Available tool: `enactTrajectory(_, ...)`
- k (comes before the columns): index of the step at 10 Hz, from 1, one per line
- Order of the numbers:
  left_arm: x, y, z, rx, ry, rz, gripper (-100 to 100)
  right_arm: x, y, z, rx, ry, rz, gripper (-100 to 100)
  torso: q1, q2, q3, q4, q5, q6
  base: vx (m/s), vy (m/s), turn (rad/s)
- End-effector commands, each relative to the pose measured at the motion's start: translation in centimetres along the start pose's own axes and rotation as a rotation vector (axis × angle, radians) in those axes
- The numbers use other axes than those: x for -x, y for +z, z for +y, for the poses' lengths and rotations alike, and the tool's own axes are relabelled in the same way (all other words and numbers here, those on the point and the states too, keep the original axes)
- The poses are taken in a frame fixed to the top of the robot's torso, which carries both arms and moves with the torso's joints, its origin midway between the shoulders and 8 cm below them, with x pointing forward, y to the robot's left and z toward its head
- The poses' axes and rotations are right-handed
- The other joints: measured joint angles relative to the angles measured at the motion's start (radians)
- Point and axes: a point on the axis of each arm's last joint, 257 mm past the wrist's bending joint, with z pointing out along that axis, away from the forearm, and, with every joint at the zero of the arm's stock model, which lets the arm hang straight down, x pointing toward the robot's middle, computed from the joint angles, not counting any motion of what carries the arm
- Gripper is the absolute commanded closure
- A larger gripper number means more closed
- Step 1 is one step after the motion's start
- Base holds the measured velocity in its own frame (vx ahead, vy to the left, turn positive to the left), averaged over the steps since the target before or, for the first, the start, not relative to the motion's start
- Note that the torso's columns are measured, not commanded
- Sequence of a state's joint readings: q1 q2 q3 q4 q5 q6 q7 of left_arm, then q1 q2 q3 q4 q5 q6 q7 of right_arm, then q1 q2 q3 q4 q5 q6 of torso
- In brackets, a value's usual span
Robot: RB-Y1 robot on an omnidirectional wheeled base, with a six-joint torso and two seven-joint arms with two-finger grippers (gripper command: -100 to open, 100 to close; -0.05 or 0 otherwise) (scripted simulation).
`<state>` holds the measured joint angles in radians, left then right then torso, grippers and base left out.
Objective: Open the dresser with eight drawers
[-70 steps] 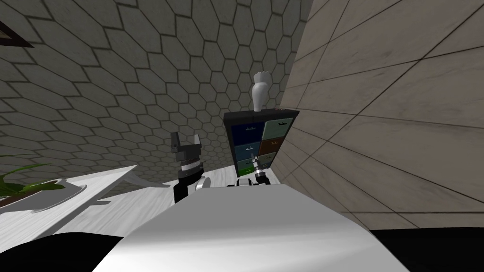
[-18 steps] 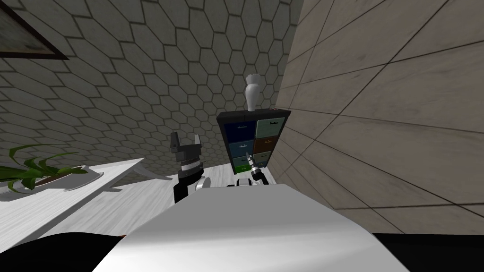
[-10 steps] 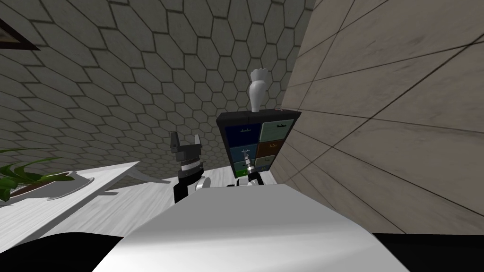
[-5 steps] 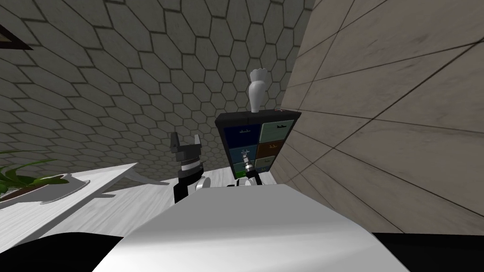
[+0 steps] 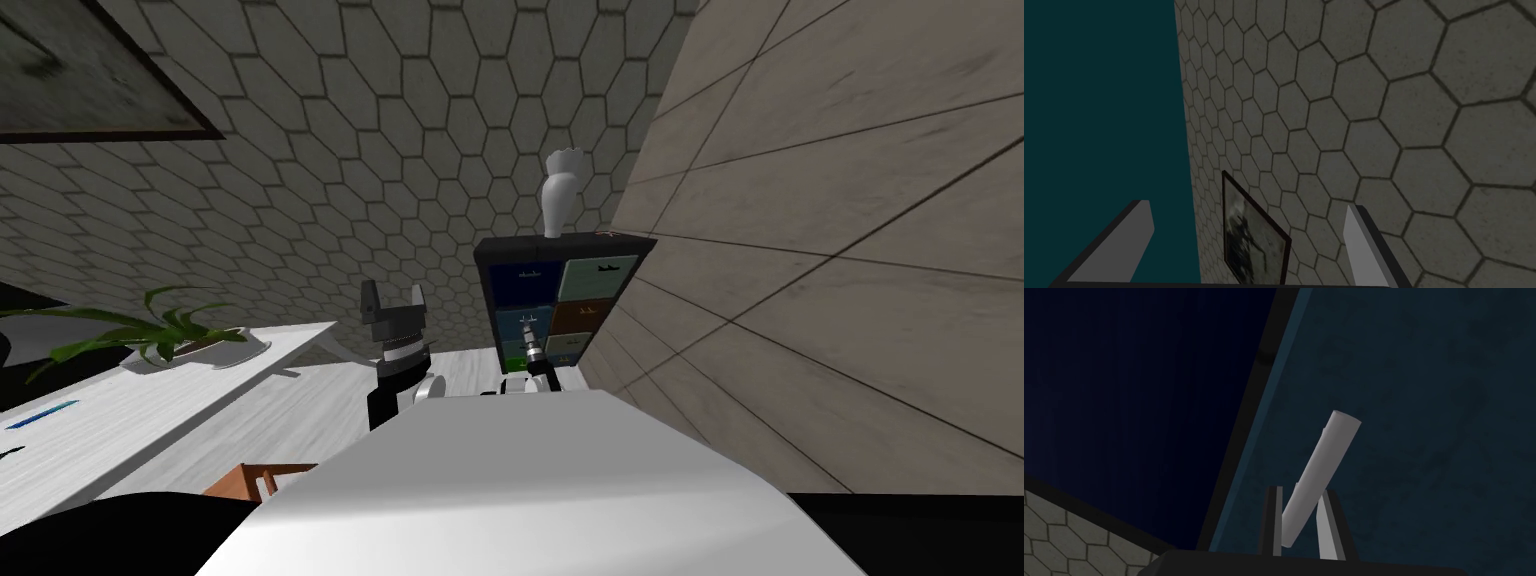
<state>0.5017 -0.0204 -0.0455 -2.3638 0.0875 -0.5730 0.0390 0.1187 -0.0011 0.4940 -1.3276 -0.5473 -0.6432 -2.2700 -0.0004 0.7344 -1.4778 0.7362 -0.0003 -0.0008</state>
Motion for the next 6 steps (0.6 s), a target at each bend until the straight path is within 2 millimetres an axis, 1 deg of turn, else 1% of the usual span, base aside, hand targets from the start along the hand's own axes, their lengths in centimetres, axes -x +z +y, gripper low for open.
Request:
enactTrajectory(1,0.0,0.0,0.0,0.000,0.000,0.000,0,-3.9,-0.1,1.7,0.039,-0.004,0.083,100,0.000,0.001,0.000,-0.002,0.000,0.001,-0.106,-0.001,0.648)
enactTrajectory(2,0.0,0.0,0.0,0.000,0.000,0.000,0,-5.1,0.0,2.1,0.046,-0.012,0.104,100,-0.004,0.001,0.000,0.000,0.001,0.008,-0.059,0.035,0.031)
enactTrajectory(3,0.0,0.0,0.0,0.000,0.000,0.000,0,-7.0,-0.7,2.9,0.068,-0.004,0.146,100,-0.009,0.002,0.000,0.001,0.000,0.011,-0.104,0.042,0.351)
enactTrajectory(4,0.0,0.0,0.0,0.000,0.000,0.000,0,-8.3,-0.6,3.3,0.075,-0.012,0.170,100,-0.009,0.005,0.003,0.000,-0.001,0.007,-0.105,0.012,0.475)
enactTrajectory(5,0.0,0.0,0.0,0.000,0.000,0.000,0,-9.5,-0.7,3.7,0.082,-0.021,0.193,100,-0.007,0.003,0.002,-0.001,-0.002,0.004,-0.057,-0.009,0.212)
enactTrajectory(6,0.0,0.0,0.0,0.000,0.000,0.000,0,-9.9,-0.7,3.8,0.084,-0.023,0.200,100,-0.008,-0.001,-0.001,-0.002,-0.001,0.007,-0.012,0.000,-0.004)
